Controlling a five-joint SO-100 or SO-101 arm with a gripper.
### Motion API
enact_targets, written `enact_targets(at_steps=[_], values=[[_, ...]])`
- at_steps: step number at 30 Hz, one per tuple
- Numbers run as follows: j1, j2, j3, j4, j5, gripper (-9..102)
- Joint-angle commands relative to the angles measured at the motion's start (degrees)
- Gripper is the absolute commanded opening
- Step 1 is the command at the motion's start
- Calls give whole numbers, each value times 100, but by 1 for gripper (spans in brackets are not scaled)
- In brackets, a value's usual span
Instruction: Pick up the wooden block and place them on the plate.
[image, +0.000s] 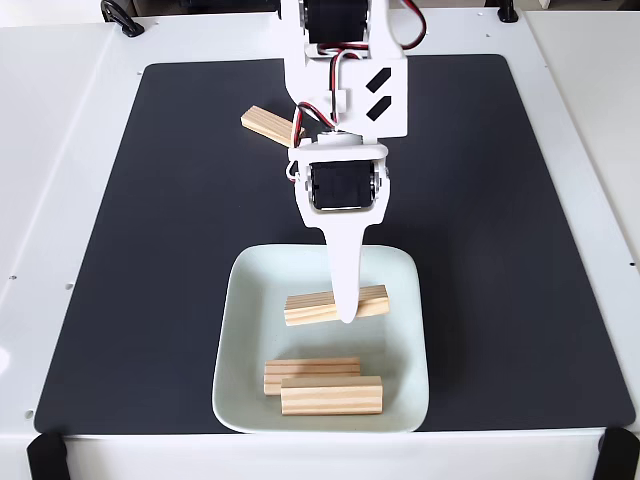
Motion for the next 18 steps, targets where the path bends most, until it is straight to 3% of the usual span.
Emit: enact_targets(at_steps=[1,7,18], values=[[9,79,-220,9,18,19],[9,79,-211,18,18,35],[123,1099,703,0,9,35]])
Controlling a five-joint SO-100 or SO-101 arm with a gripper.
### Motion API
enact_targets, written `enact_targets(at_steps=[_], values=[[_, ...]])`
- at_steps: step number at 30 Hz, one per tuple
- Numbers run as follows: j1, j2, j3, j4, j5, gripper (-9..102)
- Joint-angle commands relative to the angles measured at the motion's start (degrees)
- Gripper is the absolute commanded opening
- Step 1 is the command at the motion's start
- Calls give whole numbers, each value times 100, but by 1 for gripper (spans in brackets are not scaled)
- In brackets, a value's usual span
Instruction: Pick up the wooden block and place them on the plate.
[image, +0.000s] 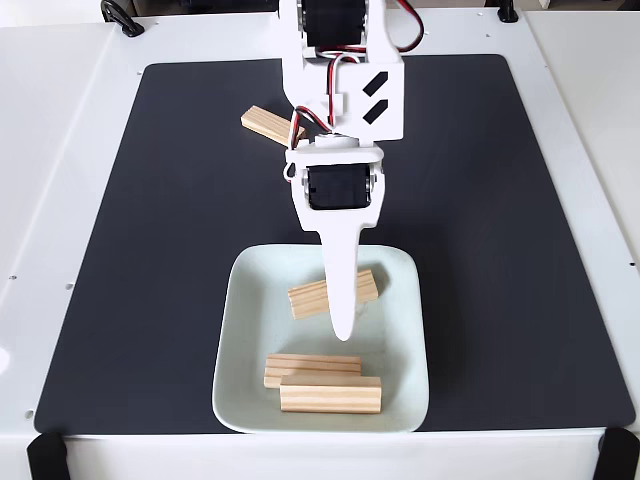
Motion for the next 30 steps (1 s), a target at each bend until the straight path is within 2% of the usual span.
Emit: enact_targets(at_steps=[1,5,12,21,30], values=[[53,1125,615,0,9,35],[62,2364,2039,9,9,29],[62,4737,4518,9,9,-1],[343,7189,7436,18,18,-1],[1230,8947,9598,18,9,-1]])
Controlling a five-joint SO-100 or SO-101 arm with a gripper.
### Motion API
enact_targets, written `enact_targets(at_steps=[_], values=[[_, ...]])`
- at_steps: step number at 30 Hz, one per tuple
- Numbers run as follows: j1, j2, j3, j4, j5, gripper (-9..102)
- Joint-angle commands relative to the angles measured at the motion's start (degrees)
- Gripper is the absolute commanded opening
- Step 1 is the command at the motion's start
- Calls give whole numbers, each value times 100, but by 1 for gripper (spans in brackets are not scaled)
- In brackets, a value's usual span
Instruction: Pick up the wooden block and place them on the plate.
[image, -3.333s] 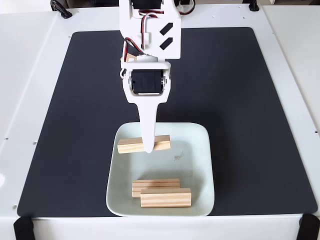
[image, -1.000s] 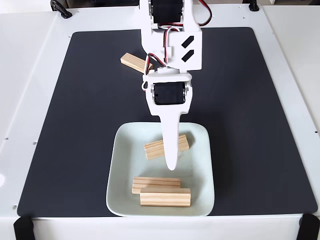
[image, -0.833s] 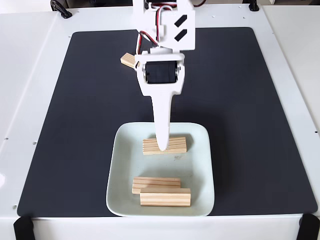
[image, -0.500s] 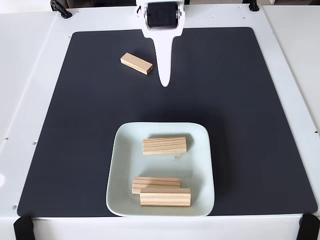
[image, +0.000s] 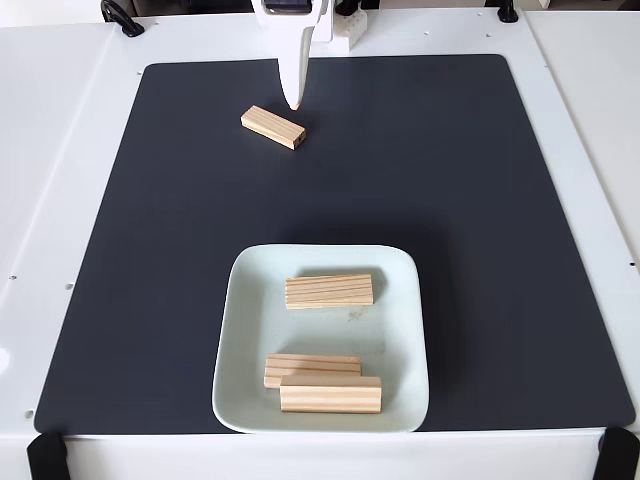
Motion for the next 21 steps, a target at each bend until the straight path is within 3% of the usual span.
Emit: enact_targets(at_steps=[1,8,15,21], values=[[325,606,598,18,-9,-1],[932,958,1090,88,35,-1],[1028,940,229,1652,114,-1],[1028,413,-272,1828,677,-1]])
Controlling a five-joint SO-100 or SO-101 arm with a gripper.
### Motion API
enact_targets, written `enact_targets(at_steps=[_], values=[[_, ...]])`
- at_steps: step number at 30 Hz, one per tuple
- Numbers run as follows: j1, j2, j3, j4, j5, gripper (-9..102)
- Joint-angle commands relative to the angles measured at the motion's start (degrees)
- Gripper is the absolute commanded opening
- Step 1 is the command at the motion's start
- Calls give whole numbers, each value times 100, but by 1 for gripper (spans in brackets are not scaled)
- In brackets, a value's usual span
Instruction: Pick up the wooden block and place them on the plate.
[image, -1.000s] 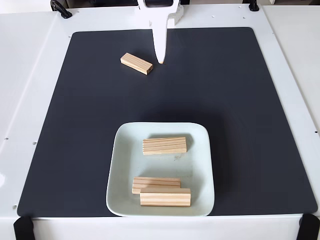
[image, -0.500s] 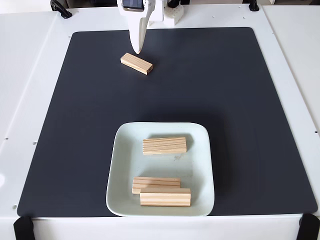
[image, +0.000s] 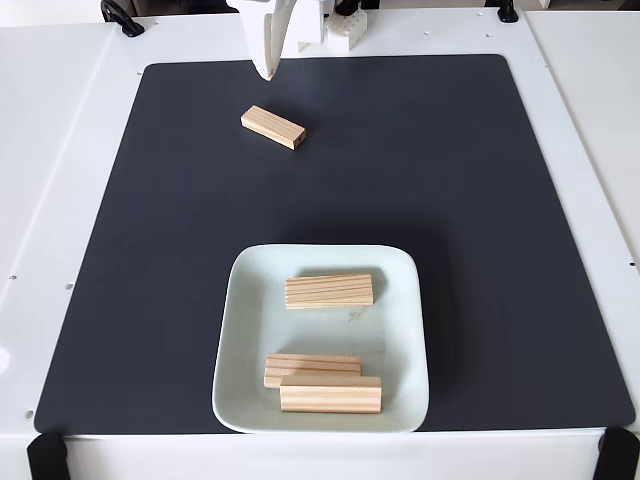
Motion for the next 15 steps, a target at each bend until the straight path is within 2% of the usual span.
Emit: enact_targets(at_steps=[1,10,15], values=[[35,-387,-352,26,193,-1],[35,-1529,-352,-281,668,1],[-26,-1802,-360,-290,712,20]])
